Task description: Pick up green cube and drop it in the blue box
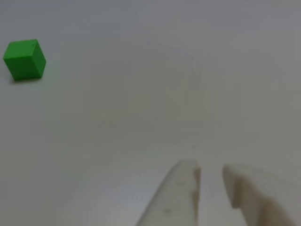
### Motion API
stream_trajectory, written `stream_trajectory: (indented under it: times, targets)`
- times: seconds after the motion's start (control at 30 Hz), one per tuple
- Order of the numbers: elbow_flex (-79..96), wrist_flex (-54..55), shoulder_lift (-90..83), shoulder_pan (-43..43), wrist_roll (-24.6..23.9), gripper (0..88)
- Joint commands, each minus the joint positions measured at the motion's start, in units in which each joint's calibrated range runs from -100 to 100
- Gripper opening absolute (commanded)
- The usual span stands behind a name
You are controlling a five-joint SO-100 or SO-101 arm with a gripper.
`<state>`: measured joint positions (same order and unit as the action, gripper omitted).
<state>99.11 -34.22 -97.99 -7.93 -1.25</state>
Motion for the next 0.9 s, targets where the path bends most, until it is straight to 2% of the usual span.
stream_trajectory:
  times: [0.0, 0.6, 0.87]
  targets:
    - [0.27, 0.83, -0.83, 0.37, -0.05, 1.6]
    - [0.18, 0.83, -0.83, -0.39, -0.1, 1.6]
    - [0.18, 0.83, -0.83, -5.13, -0.1, 1.6]
